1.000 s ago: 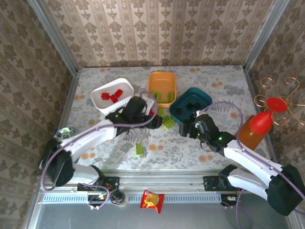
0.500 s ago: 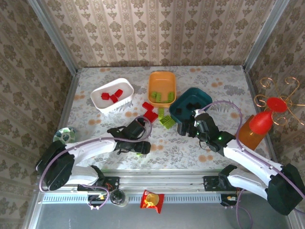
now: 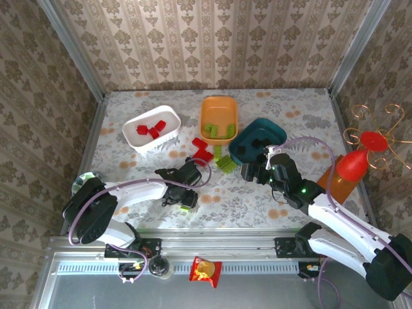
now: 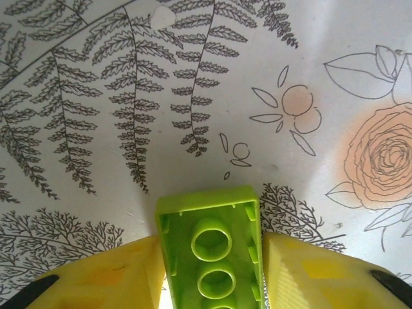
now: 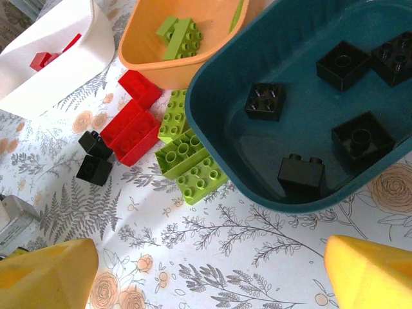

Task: Sort the legos into containers by color
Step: Pick up the lego from the middle-left of the table, then place the lego in the container.

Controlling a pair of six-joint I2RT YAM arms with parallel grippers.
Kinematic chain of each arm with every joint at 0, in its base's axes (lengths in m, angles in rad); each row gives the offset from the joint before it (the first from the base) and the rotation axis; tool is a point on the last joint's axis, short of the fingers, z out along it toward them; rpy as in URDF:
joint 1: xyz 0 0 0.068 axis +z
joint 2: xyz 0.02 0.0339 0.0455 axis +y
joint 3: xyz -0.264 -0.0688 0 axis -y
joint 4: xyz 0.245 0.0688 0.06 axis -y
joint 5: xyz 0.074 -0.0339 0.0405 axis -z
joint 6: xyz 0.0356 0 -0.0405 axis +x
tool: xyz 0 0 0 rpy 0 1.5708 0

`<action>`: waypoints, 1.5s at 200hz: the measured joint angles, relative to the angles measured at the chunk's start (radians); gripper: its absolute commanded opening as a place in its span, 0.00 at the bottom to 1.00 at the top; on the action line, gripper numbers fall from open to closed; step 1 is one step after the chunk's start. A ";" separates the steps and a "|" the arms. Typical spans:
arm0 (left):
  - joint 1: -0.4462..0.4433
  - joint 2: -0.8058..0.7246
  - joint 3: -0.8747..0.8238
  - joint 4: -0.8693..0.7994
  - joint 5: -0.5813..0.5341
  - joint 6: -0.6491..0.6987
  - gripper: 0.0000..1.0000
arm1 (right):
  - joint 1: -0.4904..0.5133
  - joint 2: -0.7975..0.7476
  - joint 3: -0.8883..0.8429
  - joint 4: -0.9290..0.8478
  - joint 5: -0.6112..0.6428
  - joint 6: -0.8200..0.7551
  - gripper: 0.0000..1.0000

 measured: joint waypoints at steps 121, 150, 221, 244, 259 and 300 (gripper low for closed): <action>-0.036 -0.034 0.026 -0.023 -0.128 0.075 0.32 | -0.002 0.021 0.000 0.001 0.001 0.001 0.92; 0.101 -0.039 0.181 0.012 -0.108 0.137 0.32 | -0.008 0.021 0.000 0.002 0.002 0.003 0.92; 0.254 0.572 1.101 0.107 -0.015 0.316 0.32 | -0.015 0.039 0.000 0.003 0.004 0.005 0.92; 0.295 0.747 1.263 0.068 -0.001 0.327 0.34 | -0.019 0.042 0.000 0.003 0.004 0.005 0.92; 0.307 0.832 1.335 0.023 0.005 0.330 0.42 | -0.021 0.045 0.000 0.004 0.004 0.005 0.92; 0.306 0.872 1.351 -0.024 0.040 0.320 0.66 | -0.023 0.050 0.000 0.004 0.004 0.005 0.94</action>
